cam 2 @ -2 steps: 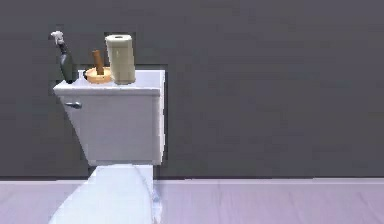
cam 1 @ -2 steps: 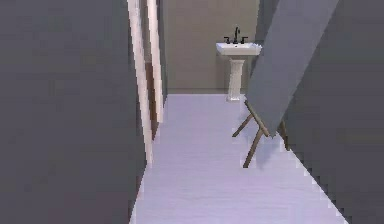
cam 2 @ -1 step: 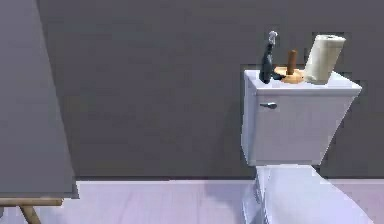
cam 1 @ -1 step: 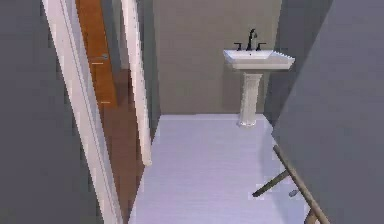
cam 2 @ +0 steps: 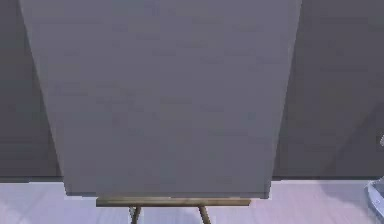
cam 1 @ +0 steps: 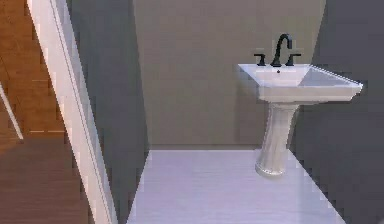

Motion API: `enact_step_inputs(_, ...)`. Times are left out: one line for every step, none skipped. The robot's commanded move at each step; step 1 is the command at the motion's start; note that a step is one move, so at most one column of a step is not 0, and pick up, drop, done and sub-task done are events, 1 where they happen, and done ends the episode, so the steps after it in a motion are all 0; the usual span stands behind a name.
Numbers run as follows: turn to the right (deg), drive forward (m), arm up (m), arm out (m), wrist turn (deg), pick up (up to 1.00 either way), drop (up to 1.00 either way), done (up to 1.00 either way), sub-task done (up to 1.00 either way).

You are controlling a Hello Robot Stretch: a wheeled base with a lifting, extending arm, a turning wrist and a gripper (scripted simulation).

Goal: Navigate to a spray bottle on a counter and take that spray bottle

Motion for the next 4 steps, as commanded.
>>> enact_step_inputs(-9.0,0.00,0.00,0.00,0.0,0.00,0.00,0.00,0.00)
enact_step_inputs(0.0,0.10,0.00,0.00,0.0,0.00,0.00,0.00,0.00)
enact_step_inputs(-45.0,0.00,0.00,0.00,0.0,0.00,0.00,0.00,0.00)
enact_step_inputs(0.0,0.75,0.00,0.00,0.0,0.00,0.00,0.00,0.00)
